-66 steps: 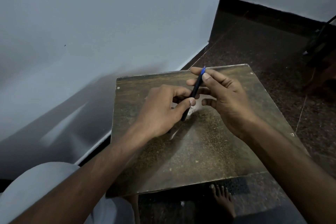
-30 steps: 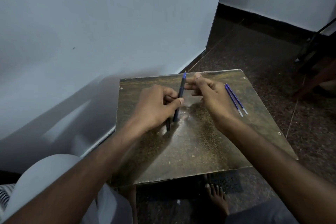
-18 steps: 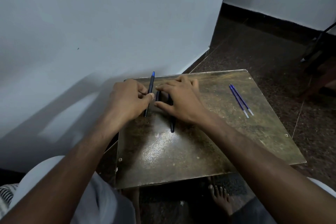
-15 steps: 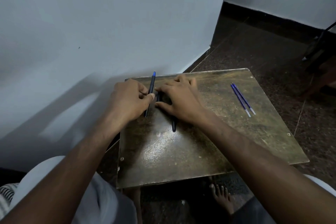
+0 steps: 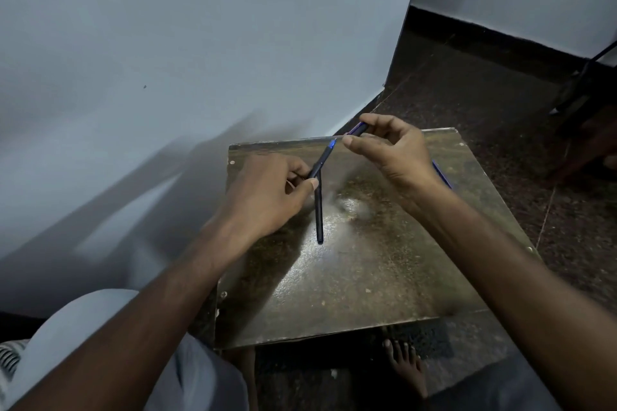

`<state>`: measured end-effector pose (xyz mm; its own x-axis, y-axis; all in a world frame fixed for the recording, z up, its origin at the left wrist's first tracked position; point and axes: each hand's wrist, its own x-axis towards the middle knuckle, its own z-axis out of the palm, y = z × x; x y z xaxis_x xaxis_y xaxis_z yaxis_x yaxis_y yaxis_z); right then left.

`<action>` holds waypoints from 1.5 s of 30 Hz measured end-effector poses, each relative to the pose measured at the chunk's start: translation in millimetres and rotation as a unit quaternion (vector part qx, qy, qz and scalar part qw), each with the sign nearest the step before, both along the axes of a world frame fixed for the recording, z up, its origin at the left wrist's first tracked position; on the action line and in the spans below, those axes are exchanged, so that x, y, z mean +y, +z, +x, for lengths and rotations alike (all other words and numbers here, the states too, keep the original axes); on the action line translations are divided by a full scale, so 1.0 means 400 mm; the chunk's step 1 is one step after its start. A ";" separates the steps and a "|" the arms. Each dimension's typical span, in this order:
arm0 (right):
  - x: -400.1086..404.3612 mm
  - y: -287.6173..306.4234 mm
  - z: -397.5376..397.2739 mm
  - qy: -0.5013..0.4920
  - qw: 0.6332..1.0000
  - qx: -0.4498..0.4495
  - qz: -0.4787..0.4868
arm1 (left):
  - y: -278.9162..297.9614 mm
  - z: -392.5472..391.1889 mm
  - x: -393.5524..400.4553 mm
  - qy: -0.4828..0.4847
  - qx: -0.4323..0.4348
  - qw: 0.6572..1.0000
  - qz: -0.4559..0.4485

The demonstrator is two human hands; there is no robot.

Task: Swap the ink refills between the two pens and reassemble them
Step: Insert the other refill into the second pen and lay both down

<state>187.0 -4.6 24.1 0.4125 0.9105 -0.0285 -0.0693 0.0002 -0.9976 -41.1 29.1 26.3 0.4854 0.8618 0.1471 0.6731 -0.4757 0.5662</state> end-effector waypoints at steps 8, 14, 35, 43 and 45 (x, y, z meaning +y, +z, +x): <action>-0.053 0.000 0.046 0.025 0.989 0.144 0.020 | -0.003 0.027 -0.017 -0.055 0.021 0.998 -0.014; -0.061 0.003 0.049 0.053 0.988 0.145 0.025 | 0.000 0.040 -0.028 -0.067 0.026 0.997 -0.027; -0.076 0.023 -0.005 0.117 0.989 0.084 -0.027 | 0.007 0.062 -0.050 -0.038 -0.034 0.994 -0.100; -0.080 0.026 -0.007 0.114 0.991 0.056 -0.030 | 0.016 0.075 -0.058 -0.008 -0.090 0.985 -0.144; -0.085 0.013 -0.014 0.109 0.993 0.037 -0.038 | 0.020 0.084 -0.057 0.010 -0.108 0.987 -0.122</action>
